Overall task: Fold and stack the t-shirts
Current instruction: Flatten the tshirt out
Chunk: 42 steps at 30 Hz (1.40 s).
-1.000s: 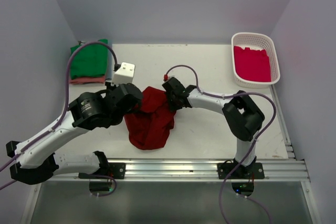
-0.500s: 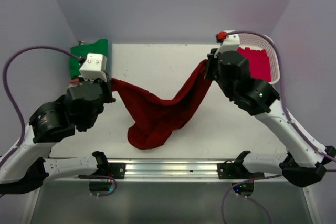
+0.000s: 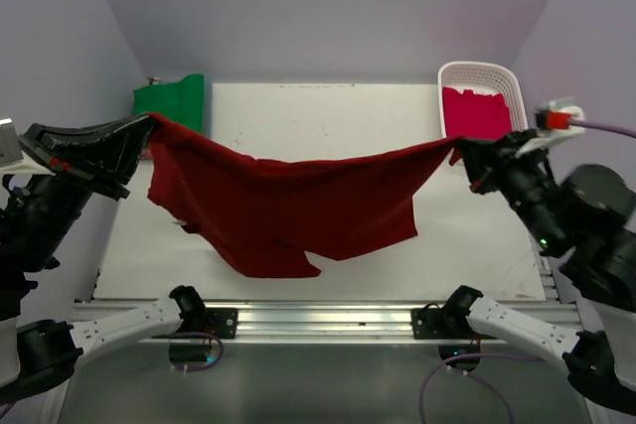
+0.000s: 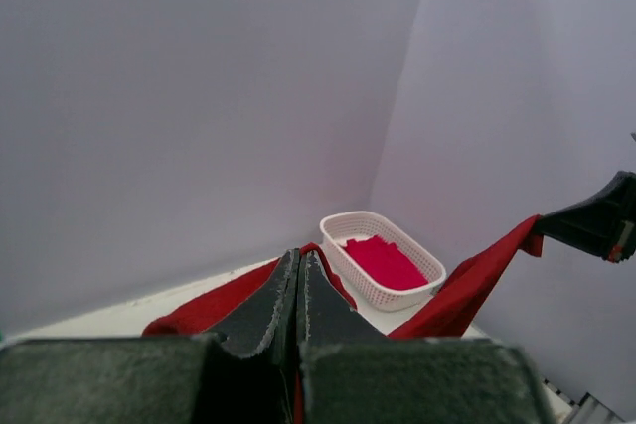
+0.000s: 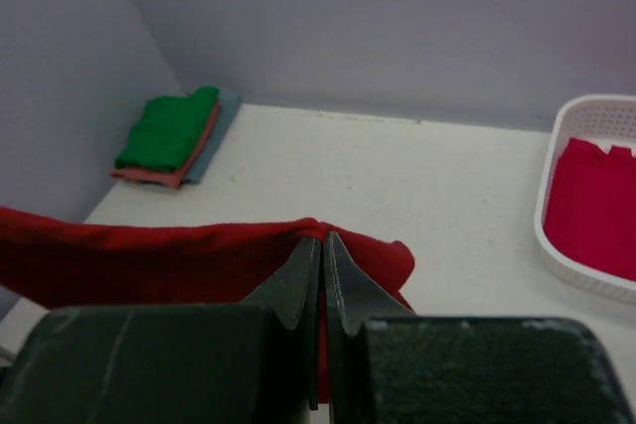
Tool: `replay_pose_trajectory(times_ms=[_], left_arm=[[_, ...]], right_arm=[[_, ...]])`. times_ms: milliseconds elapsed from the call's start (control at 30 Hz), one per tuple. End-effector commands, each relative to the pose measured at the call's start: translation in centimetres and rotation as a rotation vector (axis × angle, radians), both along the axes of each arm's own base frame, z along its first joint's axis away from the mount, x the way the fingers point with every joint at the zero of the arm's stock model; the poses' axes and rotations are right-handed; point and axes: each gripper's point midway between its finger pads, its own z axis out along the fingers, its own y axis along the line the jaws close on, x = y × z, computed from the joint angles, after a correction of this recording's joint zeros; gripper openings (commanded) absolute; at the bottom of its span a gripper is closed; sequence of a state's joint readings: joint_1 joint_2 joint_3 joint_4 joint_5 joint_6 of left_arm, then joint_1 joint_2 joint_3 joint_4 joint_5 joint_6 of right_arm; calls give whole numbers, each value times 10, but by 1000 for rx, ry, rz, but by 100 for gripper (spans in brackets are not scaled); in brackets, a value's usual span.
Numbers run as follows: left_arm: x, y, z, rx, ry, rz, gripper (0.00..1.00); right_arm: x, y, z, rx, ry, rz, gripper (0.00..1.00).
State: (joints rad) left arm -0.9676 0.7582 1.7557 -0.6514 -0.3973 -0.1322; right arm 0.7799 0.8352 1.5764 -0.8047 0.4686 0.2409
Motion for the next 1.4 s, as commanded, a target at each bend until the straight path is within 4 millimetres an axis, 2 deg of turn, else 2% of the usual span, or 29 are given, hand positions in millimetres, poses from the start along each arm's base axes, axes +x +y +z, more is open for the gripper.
replay_pose_trajectory(times_ms=[0,67,100,133,200,267,300,367,433,467,500,633,733,767,800,833,900,933,967,1000,1033,1067,1100,1167,1200,1233,1267,1300,1367], left_arm=[[-47,-25,51,34,-285,-237,0],[-60,-19,68,51,-360,-218,0],[-77,-27,71,87,-419,-288,0],[-84,-17,79,91,-449,-211,0],[-107,-25,88,94,-527,-282,0],[-101,-20,91,107,-525,-184,0],[-91,-21,88,115,-507,-162,0],[-60,-20,80,123,-439,-85,0],[-10,-14,64,130,-326,20,0],[10,-13,53,141,-274,51,0],[41,-6,35,143,-196,132,0],[139,2,-32,222,18,296,0],[189,6,-64,267,120,383,0],[198,4,-66,275,134,385,0],[199,3,-55,270,117,381,0],[206,-2,-60,281,147,362,0],[192,-14,-41,264,96,280,0],[173,-14,-28,239,56,259,0],[147,-15,-15,223,8,219,0],[147,-21,-20,234,14,185,0],[110,-18,-3,210,-66,157,0],[93,-25,-7,215,-88,92,0],[49,-21,9,188,-167,56,0],[-7,-30,15,183,-236,-76,0],[-58,-25,30,141,-316,-124,0],[-86,-25,37,131,-365,-166,0],[-124,-25,47,130,-440,-227,0],[-156,-21,51,102,-478,-259,0],[-194,-22,56,90,-563,-330,0]], right_arm=[[-49,-20,58,82,-216,137,0],[-70,-36,77,106,-291,158,0],[-74,-41,83,111,-312,153,0],[-82,-46,92,110,-346,159,0],[-87,-58,104,111,-399,104,0],[-88,-57,113,101,-435,84,0],[-77,-57,114,92,-421,34,0],[-54,-62,107,87,-354,-61,0],[-11,-58,88,64,-224,-162,0],[5,-58,72,29,-160,-205,0],[35,-51,50,-32,-78,-254,0],[107,-30,-20,-164,107,-346,0],[149,-8,-39,-184,128,-342,0],[155,-3,-40,-183,124,-328,0],[158,6,-37,-177,113,-291,0],[158,10,-30,-159,93,-266,0],[147,13,-16,-133,49,-217,0],[138,20,-9,-110,23,-156,0],[116,13,9,-73,-37,-129,0],[102,15,16,-56,-64,-83,0],[87,16,24,-38,-95,-40,0],[51,17,41,-8,-157,60,0],[34,18,43,2,-171,111,0],[-11,22,50,21,-202,250,0],[-51,10,68,65,-279,289,0],[-73,9,73,83,-303,339,0],[-99,12,80,100,-341,422,0],[-138,0,95,147,-422,466,0],[-177,-7,108,176,-492,533,0]])
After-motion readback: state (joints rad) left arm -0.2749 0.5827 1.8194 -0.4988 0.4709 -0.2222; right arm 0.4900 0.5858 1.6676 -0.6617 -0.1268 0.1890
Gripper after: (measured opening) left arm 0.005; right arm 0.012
